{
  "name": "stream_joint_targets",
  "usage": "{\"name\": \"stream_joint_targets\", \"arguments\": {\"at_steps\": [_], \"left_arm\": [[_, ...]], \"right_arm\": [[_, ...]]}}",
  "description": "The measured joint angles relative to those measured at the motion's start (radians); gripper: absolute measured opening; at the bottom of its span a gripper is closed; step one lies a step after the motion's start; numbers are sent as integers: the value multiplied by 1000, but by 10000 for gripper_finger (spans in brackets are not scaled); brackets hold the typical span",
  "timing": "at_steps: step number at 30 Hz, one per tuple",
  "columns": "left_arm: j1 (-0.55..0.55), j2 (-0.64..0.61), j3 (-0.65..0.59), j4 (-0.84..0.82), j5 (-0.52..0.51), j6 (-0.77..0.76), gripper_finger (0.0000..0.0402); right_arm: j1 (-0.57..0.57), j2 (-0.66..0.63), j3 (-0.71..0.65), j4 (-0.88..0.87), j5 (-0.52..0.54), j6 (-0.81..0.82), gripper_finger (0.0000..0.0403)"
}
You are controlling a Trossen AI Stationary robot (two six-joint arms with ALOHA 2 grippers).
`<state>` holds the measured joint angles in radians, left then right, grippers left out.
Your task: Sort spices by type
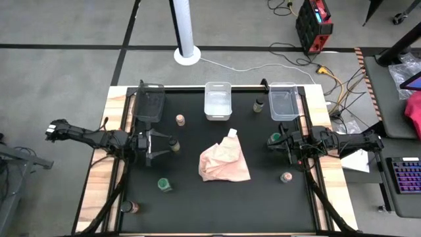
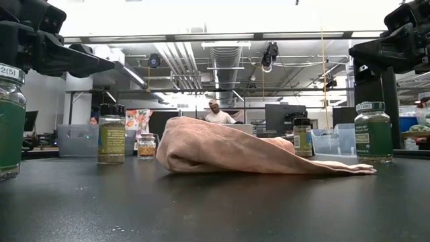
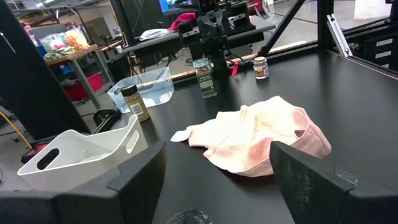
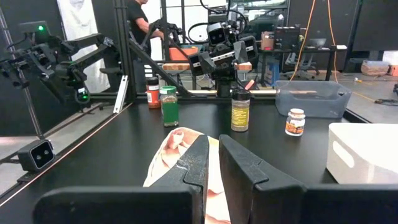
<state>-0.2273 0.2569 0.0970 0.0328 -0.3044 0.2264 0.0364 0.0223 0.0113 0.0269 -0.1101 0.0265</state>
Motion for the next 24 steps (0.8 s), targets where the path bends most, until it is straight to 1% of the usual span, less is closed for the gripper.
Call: {"name": "stream_joint_targets", "arguments": {"at_steps": [20, 24], "left_arm": [[0, 0, 0, 1, -1, 0, 269], [1, 0, 0, 52, -79, 4, 269]], "right_arm": [[0, 0, 0, 2, 0, 0, 29], [0, 0, 0, 4, -2, 0, 29]]}}
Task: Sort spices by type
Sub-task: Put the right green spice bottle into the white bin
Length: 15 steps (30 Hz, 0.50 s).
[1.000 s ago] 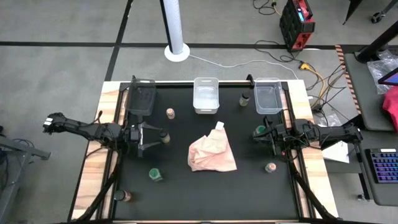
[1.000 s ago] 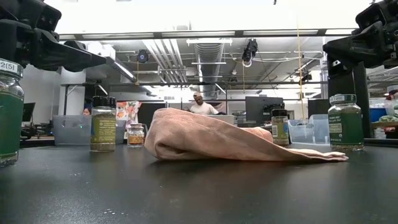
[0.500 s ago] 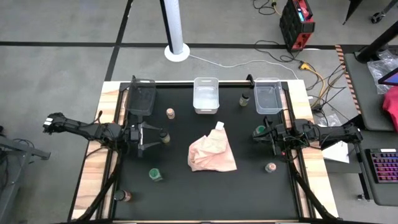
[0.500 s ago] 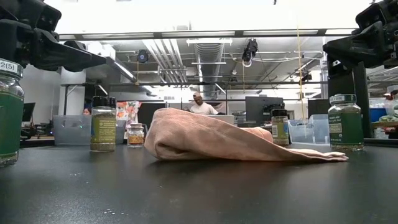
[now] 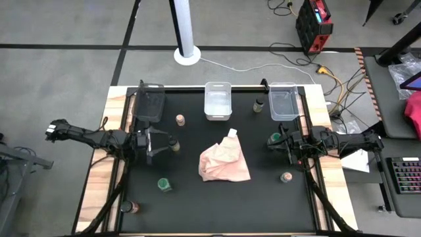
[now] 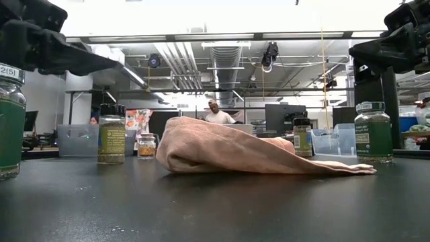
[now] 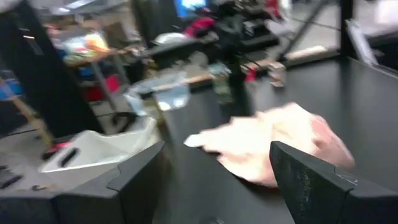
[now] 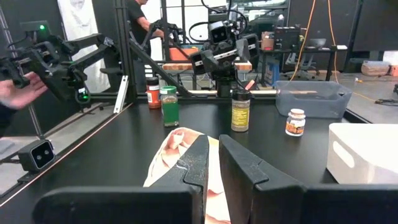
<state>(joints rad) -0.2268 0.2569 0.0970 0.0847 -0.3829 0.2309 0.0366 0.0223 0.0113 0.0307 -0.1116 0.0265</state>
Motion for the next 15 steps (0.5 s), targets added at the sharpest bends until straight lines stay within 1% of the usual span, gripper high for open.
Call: {"name": "stream_joint_targets", "arguments": {"at_steps": [2, 7, 8, 10, 11, 13, 15], "left_arm": [[0, 1, 0, 21, -25, -2, 269], [0, 1, 0, 39, -27, -4, 269], [0, 2, 0, 37, -27, -4, 269], [0, 4, 0, 39, -26, -19, 269], [0, 6, 0, 50, -17, -62, 269], [0, 14, 0, 107, 29, -246, 269], [-1, 19, 0, 171, 44, -410, 269]], "right_arm": [[0, 0, 0, 0, 0, 0, 29], [0, 0, 0, 4, 0, 0, 29], [0, 0, 0, 13, 8, 0, 29], [0, 0, 0, 63, 58, 17, 29], [0, 0, 0, 88, 79, 40, 29], [0, 0, 0, 136, 108, 2, 29], [0, 0, 0, 150, 110, -22, 29]]}}
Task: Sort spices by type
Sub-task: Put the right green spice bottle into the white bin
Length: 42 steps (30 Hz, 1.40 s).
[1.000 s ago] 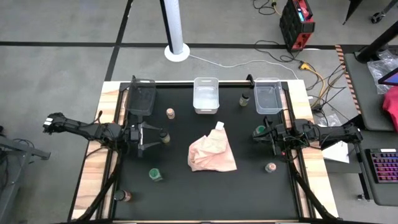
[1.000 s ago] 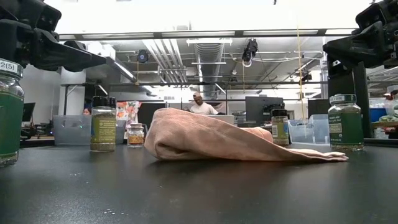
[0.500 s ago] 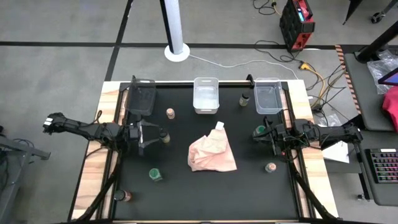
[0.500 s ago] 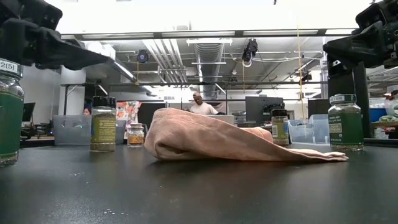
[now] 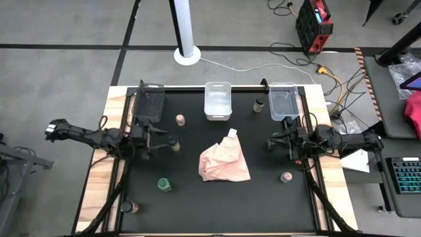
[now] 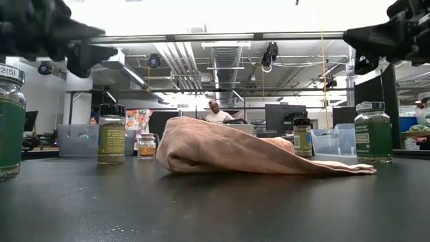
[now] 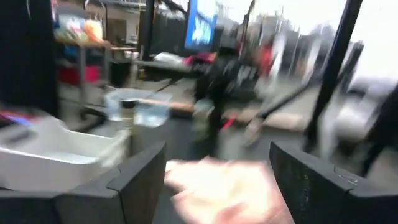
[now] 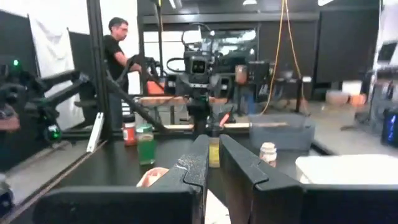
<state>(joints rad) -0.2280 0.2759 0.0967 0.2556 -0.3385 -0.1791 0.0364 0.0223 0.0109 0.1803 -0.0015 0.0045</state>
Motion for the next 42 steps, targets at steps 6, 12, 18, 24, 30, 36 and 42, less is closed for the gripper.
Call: {"name": "stream_joint_targets", "arguments": {"at_steps": [6, 12, 18, 24, 30, 36, 42], "left_arm": [[1, 3, 0, 143, -3, -74, 269], [1, 2, 9, 242, -11, -74, 269], [1, 25, 12, 203, -26, 38, 269], [3, 83, 15, 230, -321, -158, 269], [-10, 132, 15, 242, -283, -138, 269], [-13, 215, 33, 248, -287, -140, 269], [-13, 303, 110, 246, -289, -129, 269]], "right_arm": [[0, 0, 0, 65, 203, 219, 29], [1, 0, 0, 63, 226, 312, 29], [26, 30, 0, -1, 54, 292, 28], [64, 110, 0, 158, 81, 322, 29], [89, 180, 0, 229, 82, 250, 29], [121, 261, 0, 337, 83, 130, 29], [159, 357, 0, 450, 82, 86, 29]]}}
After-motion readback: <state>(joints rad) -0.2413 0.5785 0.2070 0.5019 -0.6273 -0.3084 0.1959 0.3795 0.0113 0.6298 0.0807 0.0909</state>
